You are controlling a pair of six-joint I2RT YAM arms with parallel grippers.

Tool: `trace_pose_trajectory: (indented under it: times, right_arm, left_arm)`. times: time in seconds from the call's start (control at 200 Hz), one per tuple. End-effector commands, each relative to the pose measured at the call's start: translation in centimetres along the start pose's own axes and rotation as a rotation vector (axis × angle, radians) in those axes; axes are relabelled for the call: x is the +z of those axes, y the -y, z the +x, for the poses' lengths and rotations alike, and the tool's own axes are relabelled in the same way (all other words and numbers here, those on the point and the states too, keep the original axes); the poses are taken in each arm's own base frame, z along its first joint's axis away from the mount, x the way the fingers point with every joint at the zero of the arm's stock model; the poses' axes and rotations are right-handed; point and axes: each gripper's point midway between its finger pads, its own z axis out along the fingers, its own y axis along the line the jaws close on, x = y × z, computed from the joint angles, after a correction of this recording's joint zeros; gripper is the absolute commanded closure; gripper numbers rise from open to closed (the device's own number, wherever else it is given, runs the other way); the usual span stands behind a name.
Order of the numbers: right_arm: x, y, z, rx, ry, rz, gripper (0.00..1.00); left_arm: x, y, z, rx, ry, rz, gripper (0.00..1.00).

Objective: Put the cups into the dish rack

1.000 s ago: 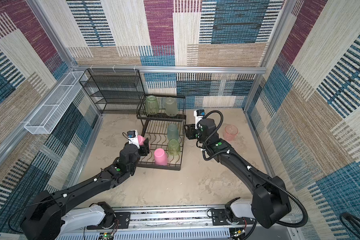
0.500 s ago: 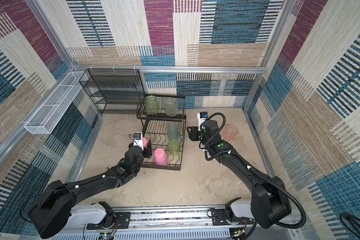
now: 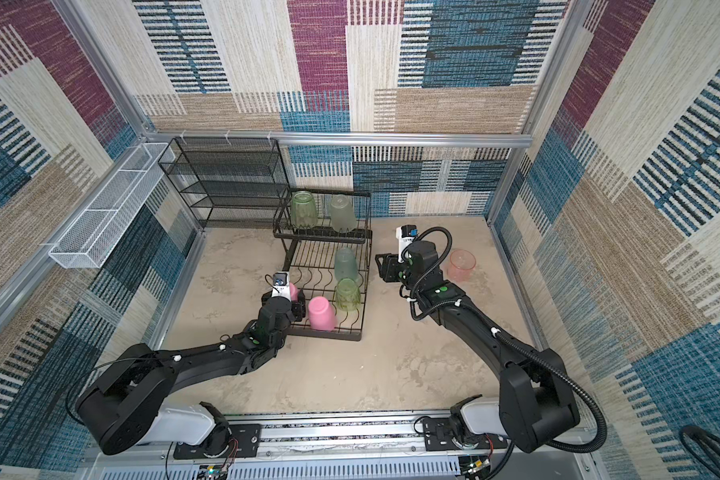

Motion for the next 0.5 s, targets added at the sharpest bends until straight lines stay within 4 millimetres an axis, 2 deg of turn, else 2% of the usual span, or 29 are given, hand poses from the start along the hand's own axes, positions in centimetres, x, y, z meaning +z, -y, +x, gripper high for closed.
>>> trace_pose_trajectory:
  times: [0.0, 0.496]
  right_arm:
    - [0.2, -0.3, -0.4, 0.000, 0.021, -0.020, 0.47]
    - [0.9, 0.1, 0.1, 0.002, 0.007, -0.025, 0.47]
  left_arm:
    - [0.2, -0.1, -0.8, -0.019, 0.045, -0.015, 0.40]
    - [1.5, -0.4, 1.4, -0.002, 0.003, -0.048, 0.39]
